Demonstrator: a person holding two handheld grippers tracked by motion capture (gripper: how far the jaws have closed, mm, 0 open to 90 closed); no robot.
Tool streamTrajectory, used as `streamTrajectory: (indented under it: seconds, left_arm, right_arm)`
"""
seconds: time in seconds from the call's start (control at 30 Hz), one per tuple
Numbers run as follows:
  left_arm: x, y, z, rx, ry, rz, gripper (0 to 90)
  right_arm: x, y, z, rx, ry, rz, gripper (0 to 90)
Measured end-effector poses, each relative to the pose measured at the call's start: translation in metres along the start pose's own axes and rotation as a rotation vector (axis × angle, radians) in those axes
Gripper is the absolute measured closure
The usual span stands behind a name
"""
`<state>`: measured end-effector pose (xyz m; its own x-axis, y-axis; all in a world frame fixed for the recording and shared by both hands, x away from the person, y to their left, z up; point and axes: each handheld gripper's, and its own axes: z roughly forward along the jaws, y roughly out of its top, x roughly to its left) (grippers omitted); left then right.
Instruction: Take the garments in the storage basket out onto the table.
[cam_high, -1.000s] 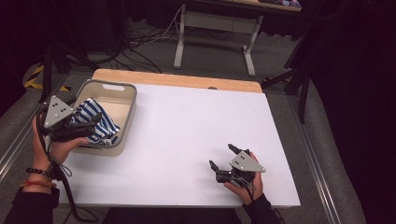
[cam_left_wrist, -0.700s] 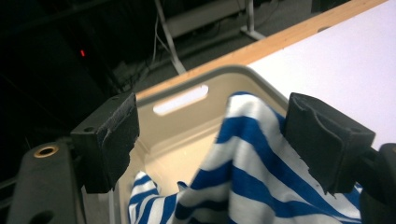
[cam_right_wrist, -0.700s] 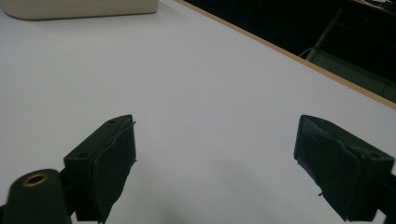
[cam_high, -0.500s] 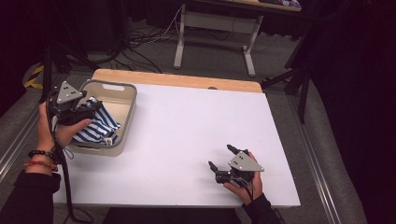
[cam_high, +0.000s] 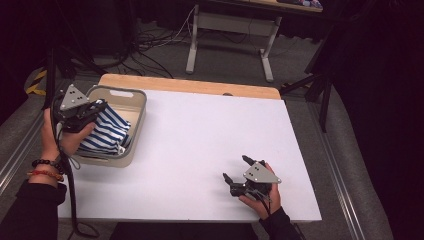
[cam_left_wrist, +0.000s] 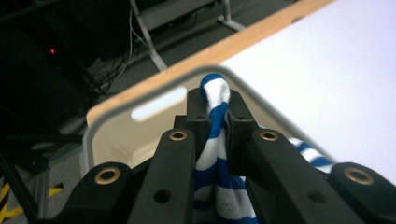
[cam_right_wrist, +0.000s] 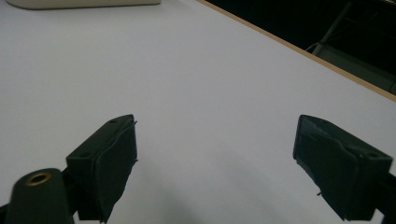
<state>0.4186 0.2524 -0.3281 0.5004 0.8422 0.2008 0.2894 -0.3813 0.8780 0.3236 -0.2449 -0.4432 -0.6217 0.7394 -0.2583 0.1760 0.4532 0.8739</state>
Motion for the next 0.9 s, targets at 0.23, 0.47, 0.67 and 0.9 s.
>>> streamTrajectory:
  seconds: [0.23, 0.47, 0.67, 0.9]
  left_arm:
    - [-0.001, 0.013, -0.008, -0.105, -0.018, -0.074, 84.4]
    - [-0.006, 0.02, -0.009, -0.156, -0.029, -0.09, 84.5]
    - [-0.013, 0.03, -0.011, -0.202, -0.05, -0.087, 84.5]
    - [-0.021, 0.046, -0.016, -0.26, -0.078, -0.087, 84.5]
  right_arm:
    - [-0.003, -0.001, -0.002, -0.001, -0.012, 0.007, 14.4]
    - [-0.01, 0.0, -0.007, -0.04, -0.057, 0.048, 15.2]
    - [-0.016, -0.003, -0.008, -0.034, -0.063, 0.078, 15.1]
    - [-0.015, -0.004, -0.009, -0.016, -0.058, 0.064, 15.1]
